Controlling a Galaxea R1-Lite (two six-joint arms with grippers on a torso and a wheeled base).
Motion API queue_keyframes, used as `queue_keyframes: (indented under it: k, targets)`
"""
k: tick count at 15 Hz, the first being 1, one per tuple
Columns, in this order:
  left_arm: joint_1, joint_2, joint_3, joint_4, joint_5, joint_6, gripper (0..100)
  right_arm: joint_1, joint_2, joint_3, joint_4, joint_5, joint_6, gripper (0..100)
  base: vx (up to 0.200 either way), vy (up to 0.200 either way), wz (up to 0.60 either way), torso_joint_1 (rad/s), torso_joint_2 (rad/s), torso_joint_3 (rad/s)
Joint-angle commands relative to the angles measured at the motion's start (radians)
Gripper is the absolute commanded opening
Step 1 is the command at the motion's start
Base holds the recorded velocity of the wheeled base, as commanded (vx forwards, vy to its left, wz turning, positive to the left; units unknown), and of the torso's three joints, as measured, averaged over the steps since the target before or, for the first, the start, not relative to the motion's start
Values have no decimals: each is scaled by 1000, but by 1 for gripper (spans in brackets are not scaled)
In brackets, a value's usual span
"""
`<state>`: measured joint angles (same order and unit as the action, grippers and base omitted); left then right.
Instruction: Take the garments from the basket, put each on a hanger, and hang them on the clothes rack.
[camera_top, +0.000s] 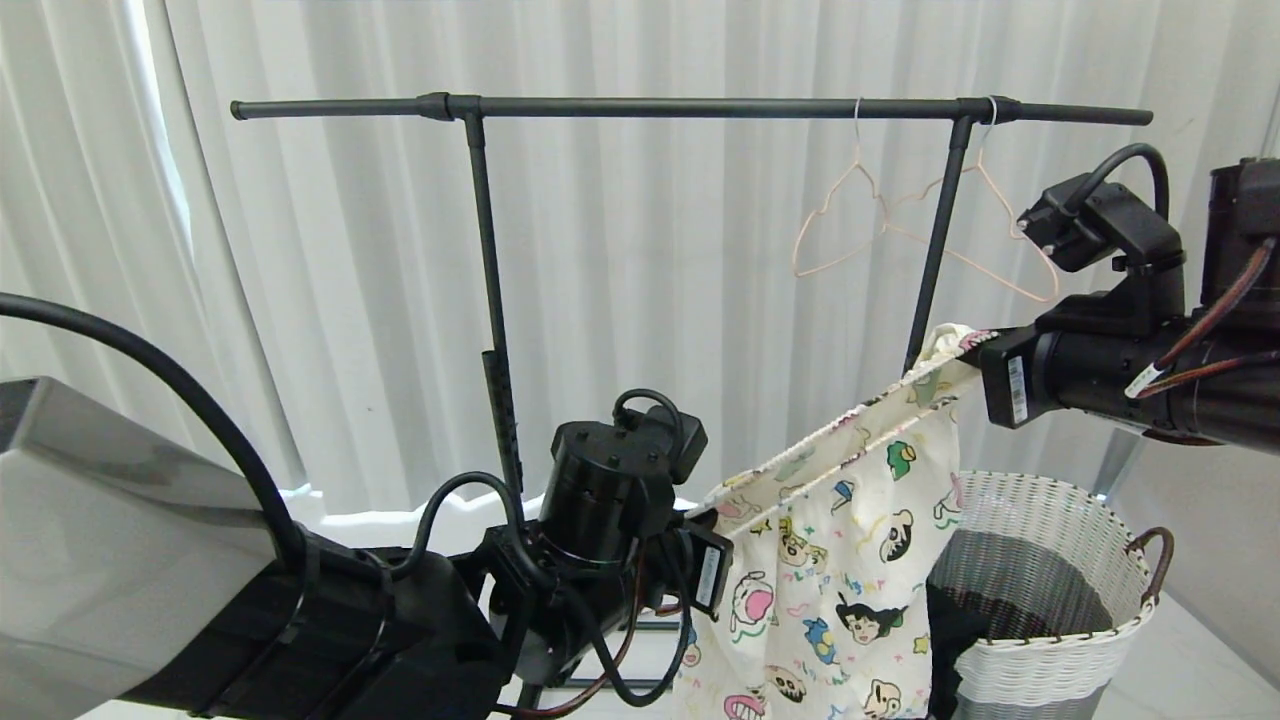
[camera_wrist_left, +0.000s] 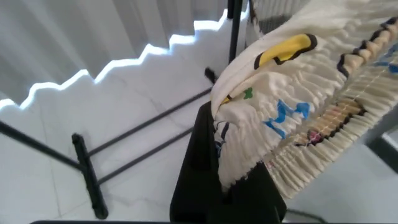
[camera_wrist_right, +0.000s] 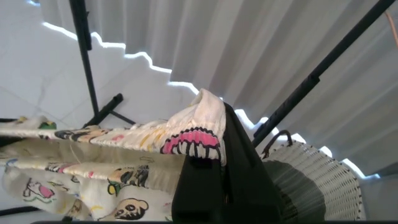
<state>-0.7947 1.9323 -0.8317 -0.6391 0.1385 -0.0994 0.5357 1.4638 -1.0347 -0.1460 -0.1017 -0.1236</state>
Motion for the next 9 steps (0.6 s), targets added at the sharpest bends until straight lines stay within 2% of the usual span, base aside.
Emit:
queue_keyframes:
  k: [1, 3, 4, 5, 7, 8, 9]
  targets:
    - [0, -6, 20, -43, 7, 12, 0, -13, -8, 2, 9, -10, 1, 0, 0, 0, 0, 0, 0, 0]
    - [15, -6, 77, -134, 27, 93, 0, -34, -33, 8, 63, -15, 1, 0, 0, 0, 0, 0, 0, 0]
    - [55, -7, 117, -218, 23, 170, 0, -37, -57, 15, 118, -13, 1, 0, 0, 0, 0, 0, 0, 0]
    - [81, -24, 115, -247, 19, 205, 0, -37, -74, 16, 141, -13, 2, 0, 0, 0, 0, 0, 0, 0]
    - [120, -67, 51, -215, 18, 219, 0, -37, -97, 10, 144, -13, 2, 0, 0, 0, 0, 0, 0, 0]
    - [137, -93, 19, -166, 18, 222, 0, -37, -102, 7, 144, -12, 4, 0, 0, 0, 0, 0, 0, 0]
    - [153, -131, -40, -74, 18, 222, 0, -36, -105, 5, 138, -10, 4, 0, 0, 0, 0, 0, 0, 0]
